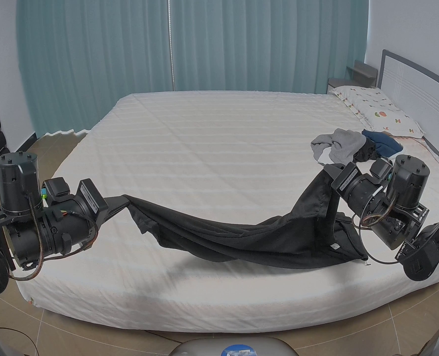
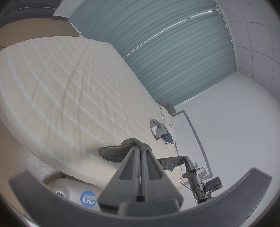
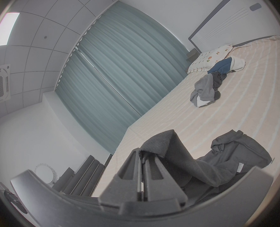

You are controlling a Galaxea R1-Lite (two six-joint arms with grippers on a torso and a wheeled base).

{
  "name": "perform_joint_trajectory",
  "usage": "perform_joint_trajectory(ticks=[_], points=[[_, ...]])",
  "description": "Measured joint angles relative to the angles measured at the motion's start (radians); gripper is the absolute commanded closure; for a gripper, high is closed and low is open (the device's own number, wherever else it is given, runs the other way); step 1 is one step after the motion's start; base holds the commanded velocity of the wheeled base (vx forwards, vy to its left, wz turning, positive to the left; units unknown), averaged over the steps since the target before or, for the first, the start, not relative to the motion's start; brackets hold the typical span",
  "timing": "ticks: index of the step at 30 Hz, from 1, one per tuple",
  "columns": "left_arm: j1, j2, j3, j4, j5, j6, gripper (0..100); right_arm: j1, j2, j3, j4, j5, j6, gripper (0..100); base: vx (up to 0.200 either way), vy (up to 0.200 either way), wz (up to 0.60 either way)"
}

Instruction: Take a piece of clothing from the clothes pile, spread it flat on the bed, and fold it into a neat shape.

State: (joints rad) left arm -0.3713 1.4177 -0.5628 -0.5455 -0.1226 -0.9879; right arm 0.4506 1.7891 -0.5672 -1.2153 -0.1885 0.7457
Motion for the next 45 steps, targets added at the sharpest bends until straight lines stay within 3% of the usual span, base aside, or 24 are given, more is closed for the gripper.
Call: perform_joint_trajectory(ticks=[4,22,29,37,45], points=[[0.001,0.0,0.001,0.0,0.0,0.0,100,0.004,-0.006,0.007,0.001,0.0,-0.002,100,0.0,0.0,0.0],[-0.014,-0.025,0.006,0.002,0.0,0.001,100,0.029,-0.131,0.041,0.007,-0.008,-0.031,100,-0.2,0.0,0.0],[-0.023,-0.118,0.008,0.013,0.004,0.066,100,0.066,-0.252,0.047,0.04,-0.018,-0.086,100,-0.086,0.0,0.0],[-0.018,-0.217,-0.103,0.126,0.008,0.09,100,0.078,-0.426,-0.063,0.269,-0.018,-0.113,100,0.0,0.0,0.0],[0.013,-0.211,-0.36,0.316,0.009,0.094,100,0.013,-0.494,-0.402,0.556,0.021,-0.116,100,0.0,0.0,0.0]])
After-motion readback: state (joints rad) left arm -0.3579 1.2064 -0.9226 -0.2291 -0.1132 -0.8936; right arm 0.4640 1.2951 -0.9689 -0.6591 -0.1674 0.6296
